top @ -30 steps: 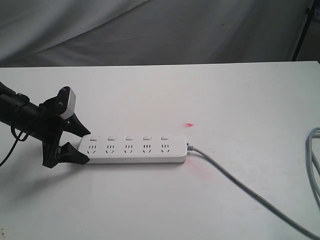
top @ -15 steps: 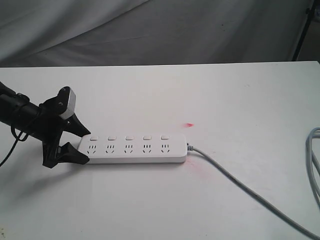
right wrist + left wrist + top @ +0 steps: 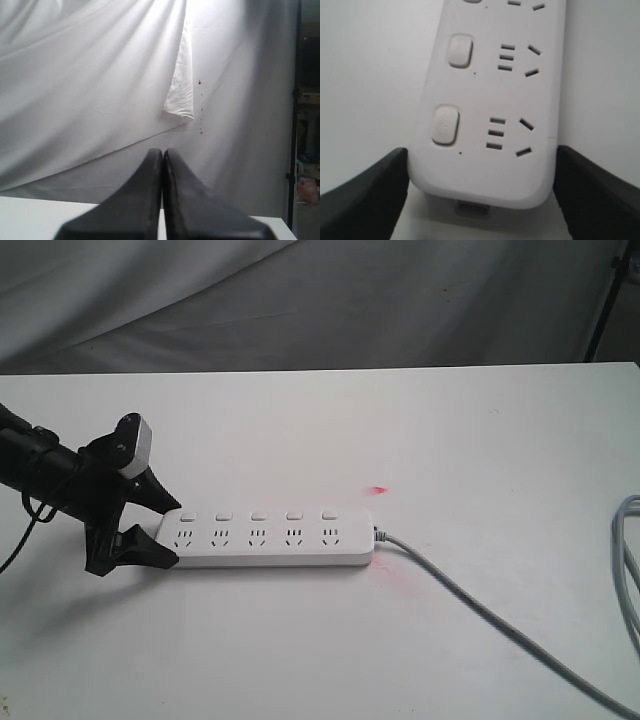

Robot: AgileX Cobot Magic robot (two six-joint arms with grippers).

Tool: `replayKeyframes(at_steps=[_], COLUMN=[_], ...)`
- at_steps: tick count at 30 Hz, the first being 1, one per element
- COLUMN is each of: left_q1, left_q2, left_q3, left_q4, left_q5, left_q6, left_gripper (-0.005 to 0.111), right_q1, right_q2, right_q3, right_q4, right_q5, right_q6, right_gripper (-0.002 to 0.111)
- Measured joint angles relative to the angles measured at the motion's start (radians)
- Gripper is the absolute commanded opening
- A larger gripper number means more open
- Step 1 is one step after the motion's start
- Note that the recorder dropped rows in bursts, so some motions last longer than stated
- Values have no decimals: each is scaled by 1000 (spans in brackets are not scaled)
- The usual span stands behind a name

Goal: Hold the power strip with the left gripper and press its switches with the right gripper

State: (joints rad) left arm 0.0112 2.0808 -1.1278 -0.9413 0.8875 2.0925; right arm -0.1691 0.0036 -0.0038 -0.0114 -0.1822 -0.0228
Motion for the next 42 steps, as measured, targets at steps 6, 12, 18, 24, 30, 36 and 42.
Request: replayKeyframes(at_steps=[6,12,18,24,30,36,42], left_q1=[0,0,0,0,0,0,0], left_q2=[0,0,0,0,0,0,0], left_q3=[0,0,0,0,0,0,0], left_q4=[0,0,0,0,0,0,0], left_q5=[0,0,0,0,0,0,0], left_q6=[0,0,0,0,0,0,0], left_gripper=[0,0,0,0,0,0,0], right_q1=[0,0,0,0,0,2,75], right_q2=[0,0,-2,7,187,436,675], right_q3=[0,0,0,-91,-211,-353,-528], right_q4=[0,11,11,11,11,11,-23], right_q5=[0,-23,-112,63,95,99,102], right_q6=[0,96,284,388,396,398,398], right_gripper=[0,0,0,0,0,0,0])
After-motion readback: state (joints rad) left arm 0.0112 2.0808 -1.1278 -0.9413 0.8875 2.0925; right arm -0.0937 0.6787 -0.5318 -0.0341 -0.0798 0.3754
